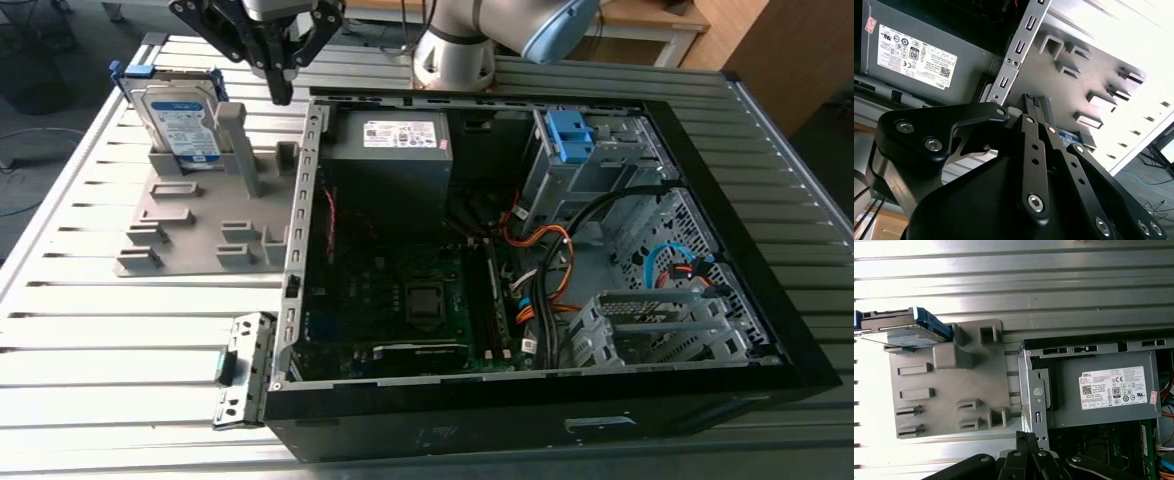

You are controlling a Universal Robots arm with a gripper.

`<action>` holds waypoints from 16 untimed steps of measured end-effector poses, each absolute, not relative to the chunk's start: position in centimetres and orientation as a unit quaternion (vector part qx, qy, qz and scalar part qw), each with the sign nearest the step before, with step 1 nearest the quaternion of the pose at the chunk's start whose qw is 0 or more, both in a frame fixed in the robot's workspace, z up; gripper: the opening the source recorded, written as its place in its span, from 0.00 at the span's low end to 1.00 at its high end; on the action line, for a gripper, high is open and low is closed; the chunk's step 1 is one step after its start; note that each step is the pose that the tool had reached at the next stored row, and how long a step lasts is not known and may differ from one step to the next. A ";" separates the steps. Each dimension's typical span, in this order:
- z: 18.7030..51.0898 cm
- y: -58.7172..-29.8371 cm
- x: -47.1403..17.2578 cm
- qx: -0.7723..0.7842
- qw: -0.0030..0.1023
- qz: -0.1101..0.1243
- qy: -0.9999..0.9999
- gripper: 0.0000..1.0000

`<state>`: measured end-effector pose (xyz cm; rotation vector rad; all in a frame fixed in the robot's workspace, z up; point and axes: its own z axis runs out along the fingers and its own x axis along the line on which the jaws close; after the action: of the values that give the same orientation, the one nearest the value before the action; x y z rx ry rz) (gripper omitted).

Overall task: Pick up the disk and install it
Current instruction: 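Reach for the disk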

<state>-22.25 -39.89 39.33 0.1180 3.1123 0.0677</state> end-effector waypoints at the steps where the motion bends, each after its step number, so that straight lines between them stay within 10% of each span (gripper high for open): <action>1: 39.3 -39.9 -22.4 0.038 0.013 0.022 0.999 0.11; 16: 39.3 -39.9 -23.8 0.038 0.013 0.022 0.999 0.11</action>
<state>-23.81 -39.90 39.33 0.1179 3.1123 0.0676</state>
